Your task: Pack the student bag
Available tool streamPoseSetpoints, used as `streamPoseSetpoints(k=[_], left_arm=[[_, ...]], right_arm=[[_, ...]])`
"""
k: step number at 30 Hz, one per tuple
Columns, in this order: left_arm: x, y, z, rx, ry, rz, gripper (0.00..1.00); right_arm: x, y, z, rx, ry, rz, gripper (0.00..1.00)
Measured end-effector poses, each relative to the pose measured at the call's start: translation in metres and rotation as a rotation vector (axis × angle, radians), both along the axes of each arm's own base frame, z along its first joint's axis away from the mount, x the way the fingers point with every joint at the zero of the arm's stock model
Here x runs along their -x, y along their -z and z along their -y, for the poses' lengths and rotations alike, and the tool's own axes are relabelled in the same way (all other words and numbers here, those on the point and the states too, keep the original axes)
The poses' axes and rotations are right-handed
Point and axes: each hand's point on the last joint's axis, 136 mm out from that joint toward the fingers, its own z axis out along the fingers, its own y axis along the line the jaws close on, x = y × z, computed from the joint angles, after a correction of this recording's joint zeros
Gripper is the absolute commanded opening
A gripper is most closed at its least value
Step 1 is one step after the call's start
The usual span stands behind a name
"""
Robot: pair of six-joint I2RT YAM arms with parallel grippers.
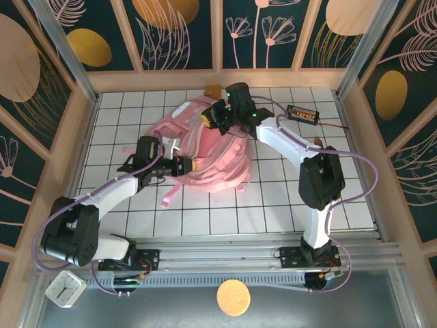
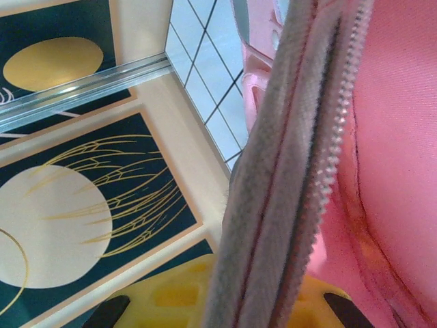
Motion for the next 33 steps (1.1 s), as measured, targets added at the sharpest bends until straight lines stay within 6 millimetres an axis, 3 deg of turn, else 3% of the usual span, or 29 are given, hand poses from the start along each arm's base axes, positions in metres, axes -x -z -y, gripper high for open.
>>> streamPoseSetpoints(k=[2, 10, 21, 28, 29, 33], left_arm=[[0.0, 0.001, 0.001, -0.003, -0.001, -0.004, 0.0], [-0.001, 0.01, -0.009, -0.072, -0.042, -0.015, 0.0], [-0.005, 0.019, -0.066, -0.393, -0.237, -0.021, 0.0], [-0.021, 0.026, -0.084, -0.531, -0.323, -0.054, 0.0], [-0.024, 0.029, -0.086, -0.544, -0.332, -0.059, 0.05], [-0.024, 0.028, -0.096, -0.574, -0.375, -0.061, 0.63]], right_arm=[[0.0, 0.003, 0.0, -0.001, -0.001, 0.0, 0.0], [0.001, 0.009, 0.0, -0.002, 0.001, -0.002, 0.0], [0.01, 0.013, 0.011, 0.006, -0.006, -0.011, 0.0], [0.015, 0.019, 0.013, 0.013, -0.03, -0.019, 0.0], [0.016, 0.021, 0.013, 0.014, -0.034, -0.024, 0.0], [0.016, 0.022, 0.015, 0.012, -0.032, -0.024, 0.0]])
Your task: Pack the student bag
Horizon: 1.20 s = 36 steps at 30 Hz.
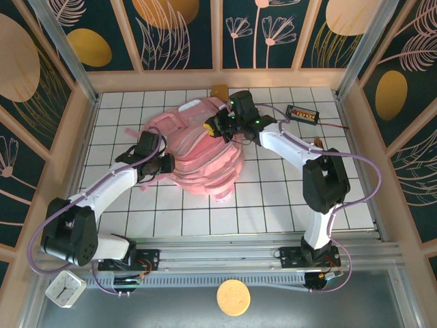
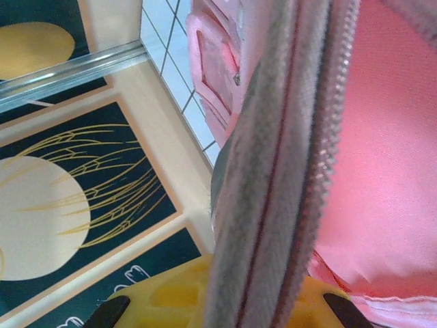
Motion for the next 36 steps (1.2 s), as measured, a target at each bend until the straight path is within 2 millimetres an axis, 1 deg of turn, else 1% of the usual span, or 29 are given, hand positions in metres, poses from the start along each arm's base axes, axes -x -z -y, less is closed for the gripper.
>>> streamPoseSetpoints(k=[1, 2, 3, 4, 8, 9, 11, 12, 14, 18, 21, 23, 26, 29, 30, 33, 34, 36], left_arm=[[0.003, -0.002, -0.005, -0.009, -0.016, 0.001, 0.73], [0.006, -0.008, -0.011, -0.012, -0.03, 0.011, 0.86], [0.008, -0.017, -0.013, -0.003, -0.034, 0.036, 0.94], [0.01, -0.03, -0.013, 0.012, -0.033, 0.073, 0.98], [0.018, -0.113, -0.003, 0.152, 0.022, 0.332, 0.99], [0.02, -0.129, 0.001, 0.183, 0.045, 0.383, 0.99], [0.021, -0.148, 0.011, 0.218, 0.093, 0.435, 0.99], [0.018, -0.151, 0.017, 0.223, 0.118, 0.443, 0.99], [0.012, -0.149, 0.032, 0.214, 0.174, 0.431, 0.99], [0.003, -0.126, 0.067, 0.152, 0.296, 0.363, 0.99], [-0.004, -0.119, 0.085, 0.097, 0.363, 0.349, 0.99], [-0.011, -0.116, 0.091, 0.063, 0.383, 0.349, 0.99], [-0.021, -0.109, 0.094, 0.02, 0.392, 0.341, 0.98], [-0.03, -0.098, 0.095, -0.016, 0.39, 0.324, 0.91], [-0.033, -0.096, 0.095, -0.027, 0.385, 0.319, 0.83], [-0.044, -0.089, 0.092, -0.068, 0.356, 0.309, 0.52], [-0.047, -0.088, 0.092, -0.075, 0.351, 0.307, 0.4], [-0.05, -0.086, 0.096, -0.08, 0.347, 0.302, 0.07]], right_arm=[[-0.002, -0.002, 0.002, -0.003, 0.005, 0.005, 0.0], [-0.004, -0.004, 0.004, -0.007, 0.011, 0.01, 0.0], [-0.005, -0.007, 0.006, -0.012, 0.015, 0.016, 0.0], [-0.006, -0.009, 0.007, -0.016, 0.017, 0.02, 0.0], [-0.009, -0.012, 0.006, -0.03, 0.02, 0.032, 0.0], [-0.009, -0.012, 0.006, -0.032, 0.02, 0.034, 0.0], [-0.009, -0.012, 0.005, -0.034, 0.021, 0.033, 0.0], [-0.009, -0.013, 0.005, -0.036, 0.02, 0.034, 0.0], [-0.008, -0.014, 0.004, -0.038, 0.02, 0.035, 0.0], [-0.008, -0.014, 0.003, -0.039, 0.018, 0.036, 0.0], [-0.008, -0.014, 0.002, -0.039, 0.018, 0.036, 0.0], [-0.007, -0.014, 0.002, -0.038, 0.018, 0.037, 0.0], [-0.006, -0.014, 0.0, -0.038, 0.015, 0.038, 0.0], [-0.006, -0.015, -0.002, -0.041, 0.015, 0.042, 0.0], [-0.005, -0.015, -0.002, -0.042, 0.015, 0.04, 0.0], [-0.005, -0.016, -0.003, -0.047, 0.015, 0.038, 0.0], [-0.005, -0.016, -0.004, -0.049, 0.016, 0.04, 0.0], [-0.005, -0.016, -0.005, -0.048, 0.019, 0.042, 0.0]])
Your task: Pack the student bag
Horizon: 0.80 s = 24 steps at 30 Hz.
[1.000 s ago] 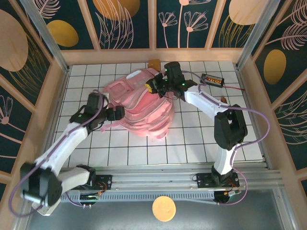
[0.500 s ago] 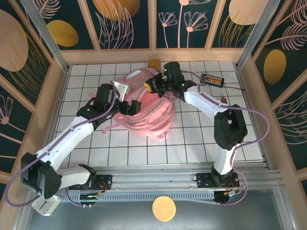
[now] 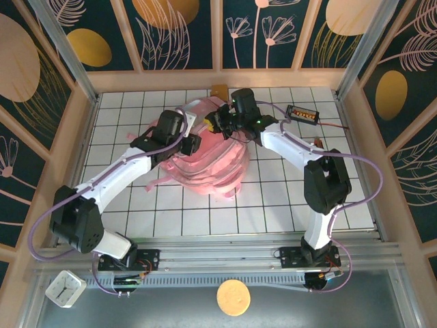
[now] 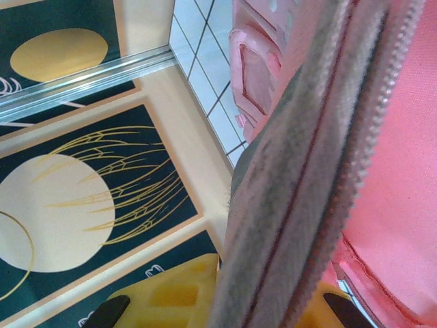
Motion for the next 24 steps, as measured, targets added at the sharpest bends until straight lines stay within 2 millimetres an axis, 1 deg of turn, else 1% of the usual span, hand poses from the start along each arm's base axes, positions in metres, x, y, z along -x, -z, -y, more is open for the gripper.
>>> streamPoseSetpoints(k=[1, 3, 4, 6, 7, 8, 9, 11, 13, 18, 20, 21, 22, 23, 24], left_arm=[[0.0, 0.0, 0.003, -0.002, 0.006, -0.001, 0.0], [0.001, 0.0, 0.007, -0.01, 0.008, -0.005, 0.0], [0.0, 0.001, 0.007, -0.012, 0.001, -0.011, 0.0], [0.0, 0.004, 0.006, -0.021, -0.002, -0.024, 0.0], [0.0, 0.006, 0.007, -0.025, -0.001, -0.032, 0.0], [-0.001, 0.008, 0.006, -0.034, -0.01, -0.037, 0.0], [-0.004, 0.011, 0.003, -0.046, -0.026, -0.042, 0.0], [-0.008, 0.015, -0.002, -0.057, -0.051, -0.051, 0.0], [-0.009, 0.015, -0.004, -0.063, -0.067, -0.056, 0.0], [-0.01, 0.011, -0.008, -0.064, -0.094, -0.064, 0.0], [-0.011, 0.01, -0.011, -0.06, -0.105, -0.068, 0.0], [-0.012, 0.01, -0.013, -0.058, -0.111, -0.071, 0.0], [-0.012, 0.011, -0.014, -0.057, -0.117, -0.076, 0.0], [-0.013, 0.012, -0.017, -0.056, -0.124, -0.081, 0.0], [-0.013, 0.012, -0.021, -0.055, -0.133, -0.087, 0.0]], right_arm=[[0.0, 0.0, 0.0, 0.0, 0.0, 0.0, 0.0], [0.0, 0.002, 0.0, 0.003, 0.002, 0.0, 0.01], [0.0, 0.003, 0.001, 0.005, 0.001, 0.001, 0.05], [0.0, 0.008, 0.004, 0.019, -0.008, 0.011, 0.22], [0.001, 0.009, 0.005, 0.029, -0.018, 0.017, 0.34], [0.003, 0.01, 0.008, 0.044, -0.034, 0.026, 0.61], [0.006, 0.008, 0.013, 0.063, -0.051, 0.039, 0.99], [0.013, -0.002, 0.028, 0.105, -0.076, 0.075, 0.99], [0.019, -0.02, 0.051, 0.157, -0.081, 0.135, 0.99], [0.029, -0.077, 0.116, 0.299, -0.023, 0.351, 0.99], [0.035, -0.09, 0.142, 0.308, 0.009, 0.415, 0.99], [0.036, -0.089, 0.16, 0.312, 0.032, 0.436, 0.96], [0.034, -0.083, 0.178, 0.326, 0.056, 0.436, 0.95], [0.028, -0.072, 0.2, 0.361, 0.088, 0.42, 0.94], [0.019, -0.061, 0.217, 0.408, 0.108, 0.404, 0.93]])
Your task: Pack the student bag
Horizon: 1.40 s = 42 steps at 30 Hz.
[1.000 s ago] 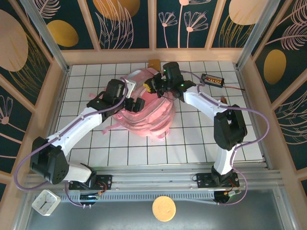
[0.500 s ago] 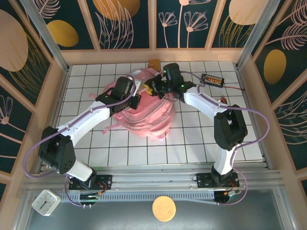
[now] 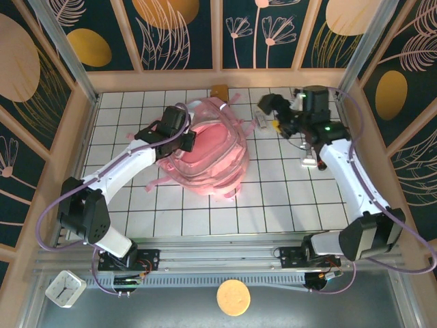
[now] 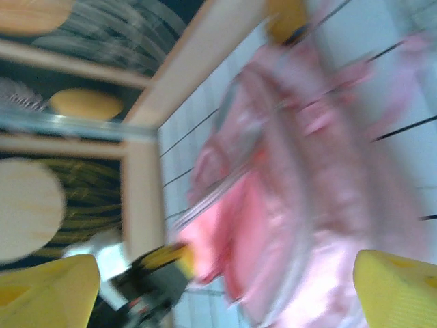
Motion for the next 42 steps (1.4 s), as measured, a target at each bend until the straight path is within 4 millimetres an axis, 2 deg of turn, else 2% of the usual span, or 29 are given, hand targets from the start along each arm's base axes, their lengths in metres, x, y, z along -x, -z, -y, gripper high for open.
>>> streamPoseSetpoints(k=[2, 3, 6, 9, 11, 13, 19, 22, 28, 35, 42], left_arm=[[-0.002, 0.001, -0.009, 0.001, -0.024, -0.007, 0.0], [-0.004, 0.0, -0.014, 0.001, -0.038, -0.01, 0.0], [-0.007, -0.002, -0.034, 0.004, -0.081, -0.014, 0.0], [-0.007, -0.005, -0.046, 0.005, -0.105, -0.02, 0.0], [-0.006, -0.005, -0.047, 0.012, -0.104, -0.029, 0.0], [-0.004, -0.004, -0.045, 0.021, -0.096, -0.037, 0.0], [-0.007, -0.001, -0.035, 0.054, -0.069, -0.067, 0.0], [-0.01, 0.0, -0.031, 0.06, -0.059, -0.085, 0.0], [-0.017, 0.003, -0.023, 0.074, -0.044, -0.111, 0.0], [-0.017, 0.005, -0.019, 0.086, -0.031, -0.123, 0.0], [-0.017, 0.005, -0.018, 0.088, -0.029, -0.124, 0.0]], right_arm=[[-0.025, 0.03, 0.024, 0.119, 0.035, -0.047, 0.93], [-0.037, 0.047, 0.029, 0.184, 0.03, -0.074, 0.92], [-0.069, 0.1, 0.035, 0.354, -0.03, -0.162, 0.87], [-0.095, 0.148, 0.039, 0.483, -0.092, -0.234, 0.87], [-0.109, 0.174, 0.042, 0.563, -0.127, -0.264, 0.86], [-0.122, 0.191, 0.042, 0.622, -0.16, -0.276, 0.84], [-0.171, 0.211, 0.031, 0.742, -0.234, -0.218, 0.83], [-0.184, 0.22, 0.026, 0.776, -0.258, -0.198, 0.83], [-0.18, 0.245, 0.025, 0.844, -0.299, -0.23, 0.8], [-0.174, 0.268, 0.012, 0.922, -0.35, -0.244, 0.69], [-0.175, 0.266, 0.003, 0.932, -0.356, -0.228, 0.54]])
